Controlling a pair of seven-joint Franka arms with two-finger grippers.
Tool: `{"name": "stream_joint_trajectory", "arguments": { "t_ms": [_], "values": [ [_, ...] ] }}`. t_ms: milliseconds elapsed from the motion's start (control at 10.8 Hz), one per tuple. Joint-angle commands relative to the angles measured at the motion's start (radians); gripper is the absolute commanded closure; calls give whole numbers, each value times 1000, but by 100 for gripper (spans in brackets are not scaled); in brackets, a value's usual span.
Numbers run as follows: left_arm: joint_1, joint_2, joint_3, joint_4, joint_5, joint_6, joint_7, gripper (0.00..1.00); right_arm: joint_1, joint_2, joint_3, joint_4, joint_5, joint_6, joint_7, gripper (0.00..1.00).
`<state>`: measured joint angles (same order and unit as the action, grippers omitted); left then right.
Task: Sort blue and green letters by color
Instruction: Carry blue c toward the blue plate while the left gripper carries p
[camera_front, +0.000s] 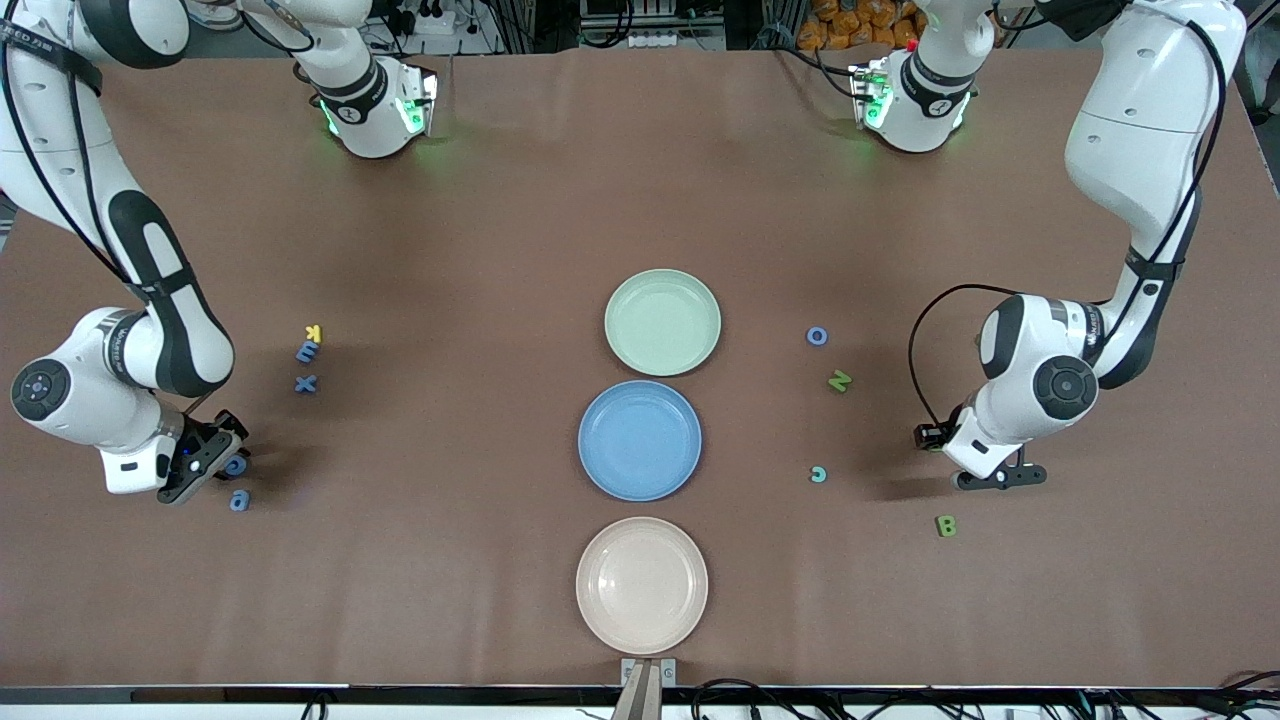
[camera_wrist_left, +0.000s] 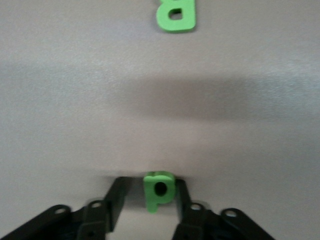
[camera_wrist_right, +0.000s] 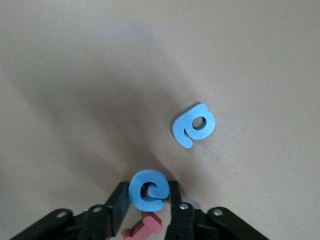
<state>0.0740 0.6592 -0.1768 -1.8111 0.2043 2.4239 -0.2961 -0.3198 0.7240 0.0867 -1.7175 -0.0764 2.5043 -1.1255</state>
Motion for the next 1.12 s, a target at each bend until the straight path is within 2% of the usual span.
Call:
{"name": "stream_joint_trajectory", "arguments": {
  "t_ms": [0,186,279,465,651,837,1023],
  "values": [
    [-6,17,3,16,29,4,-14,100,-27,8,21,-1,18,18,-22,86],
    [-6,14,2,27,30,6,-17,100,-38,-4,59,3,58,-36,-14,100],
    [-6,10,-6,45,29,4,-23,100,-45,-20,82,10,88,-94,18,100],
    [-13,-27,-9,56,27,-3,-23,100,-35,-67,128,36,95,-203,137,100],
    [-14,-76,-16,56,21,-69,-23,100,-24,-113,191,36,95,-301,313,100],
    [-14,-113,-35,55,10,-112,-31,100,10,-120,243,77,95,-399,505,100],
    [-11,-119,-93,52,10,-134,-99,100,33,-121,316,105,95,-464,713,100]
  ]
}}
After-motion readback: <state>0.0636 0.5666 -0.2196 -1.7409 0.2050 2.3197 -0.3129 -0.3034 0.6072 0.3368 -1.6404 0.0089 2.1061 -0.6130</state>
